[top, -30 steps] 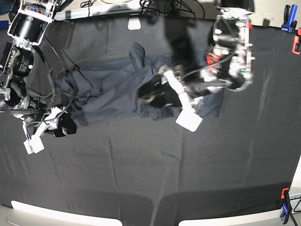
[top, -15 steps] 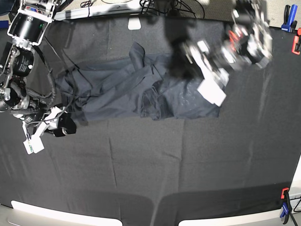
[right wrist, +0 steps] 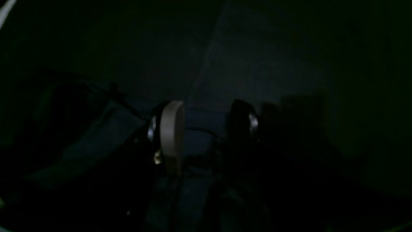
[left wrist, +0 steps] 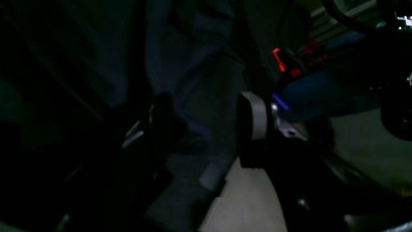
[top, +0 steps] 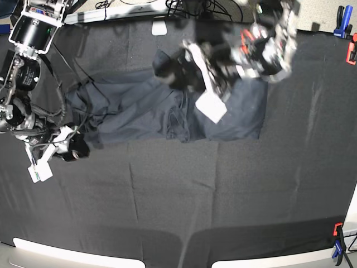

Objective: Layout the t-shirt on the table in an organized manner, then fold the t-shirt properly
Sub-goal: 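Fold the hem end with the left gripper toward the right gripper, then fold the collar end with the right gripper onto the folded hem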

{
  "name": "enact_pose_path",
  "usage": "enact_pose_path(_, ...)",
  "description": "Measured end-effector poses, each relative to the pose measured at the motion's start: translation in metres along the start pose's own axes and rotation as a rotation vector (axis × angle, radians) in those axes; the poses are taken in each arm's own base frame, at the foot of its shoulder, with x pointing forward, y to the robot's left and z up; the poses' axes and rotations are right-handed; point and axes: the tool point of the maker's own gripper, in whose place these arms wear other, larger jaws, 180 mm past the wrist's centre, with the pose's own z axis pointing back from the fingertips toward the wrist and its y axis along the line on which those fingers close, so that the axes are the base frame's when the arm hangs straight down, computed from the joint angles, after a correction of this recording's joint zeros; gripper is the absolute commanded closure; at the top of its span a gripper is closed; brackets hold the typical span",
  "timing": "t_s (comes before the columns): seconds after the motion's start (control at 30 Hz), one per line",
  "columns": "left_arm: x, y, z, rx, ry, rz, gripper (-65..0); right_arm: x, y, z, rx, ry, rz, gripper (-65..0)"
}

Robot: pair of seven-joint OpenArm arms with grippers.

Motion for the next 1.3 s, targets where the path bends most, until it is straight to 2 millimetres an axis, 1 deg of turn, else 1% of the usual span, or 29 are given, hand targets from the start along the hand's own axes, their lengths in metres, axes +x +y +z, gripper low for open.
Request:
enact_pose_path(0.1,0.021,0.028,0.017,0.081,-0.055,-0.007,-29.6,-0.016,-0.022,0.01,-0.081,0.076,0.036,-24.2)
enact_pose_path(0.17,0.035,0.053,0.035,0.175,-0.097,-0.023,-29.7,-0.029,-0.036,0.021,-0.123,0.13,0.059,-24.7)
enact_pose_path(0.23,0.048,0.077,0.055,0.27,-0.153,-0.029,-29.6,-0.038,-0.05,0.032,-0.158,0.175,0.076,-31.9)
enact_pose_path(0.3,0.059,0.094,0.075,0.339,-0.214,-0.023,-29.6,-0.049,-0.062,0.038,-0.173,0.208,0.064,-39.8)
enact_pose_path(0.33,0.061,0.1,0.083,0.362,-0.231,-0.013,-29.6,-0.054,-0.067,0.038,-0.178,0.217,0.051,-42.0)
enact_pose_path(0.37,0.062,0.107,0.092,0.391,-0.245,-0.005,-29.6,-0.059,-0.072,0.036,-0.177,0.209,0.028,-42.3)
enact_pose_path(0.43,0.063,0.117,0.106,0.435,-0.266,0.008,-29.6,-0.078,-0.083,0.033,-0.189,0.246,-0.015,-42.2)
enact_pose_path(0.53,0.064,0.125,0.12,0.474,-0.292,0.024,-29.6,-0.096,-0.089,0.024,-0.163,0.257,-0.12,-42.2)
enact_pose_path(0.6,0.064,0.129,0.126,0.493,-0.298,0.03,-29.6,-0.102,-0.086,0.017,-0.12,0.258,-0.193,-42.2)
enact_pose_path(0.67,0.064,0.131,0.129,0.502,-0.302,0.032,-29.6,-0.104,-0.082,0.011,-0.091,0.251,-0.234,-42.1)
enact_pose_path(0.83,0.064,0.13,0.129,0.497,-0.298,0.019,-29.6,-0.112,-0.063,-0.005,-0.045,0.249,-0.265,-42.0)
enact_pose_path(0.93,0.063,0.13,0.129,0.498,-0.297,0.018,-29.6,-0.112,-0.048,-0.016,-0.009,0.23,-0.285,-42.0)
enact_pose_path(1.03,0.058,0.135,0.131,0.533,-0.266,0.007,-29.6,-0.109,-0.035,-0.026,0.021,0.201,-0.302,-42.0)
enact_pose_path(1.2,0.053,0.141,0.133,0.57,-0.231,-0.005,-29.6,-0.109,-0.021,-0.036,0.053,0.187,-0.321,-41.9)
enact_pose_path(1.23,0.053,0.141,0.133,0.57,-0.231,-0.005,-29.6,-0.109,-0.018,-0.036,0.06,0.189,-0.325,-41.4)
enact_pose_path(1.27,0.053,0.141,0.133,0.57,-0.231,-0.005,-29.6,-0.109,-0.017,-0.037,0.065,0.185,-0.329,-39.4)
enact_pose_path(1.3,0.053,0.141,0.133,0.57,-0.231,-0.006,-29.6,-0.109,-0.016,-0.038,0.068,0.186,-0.329,-35.5)
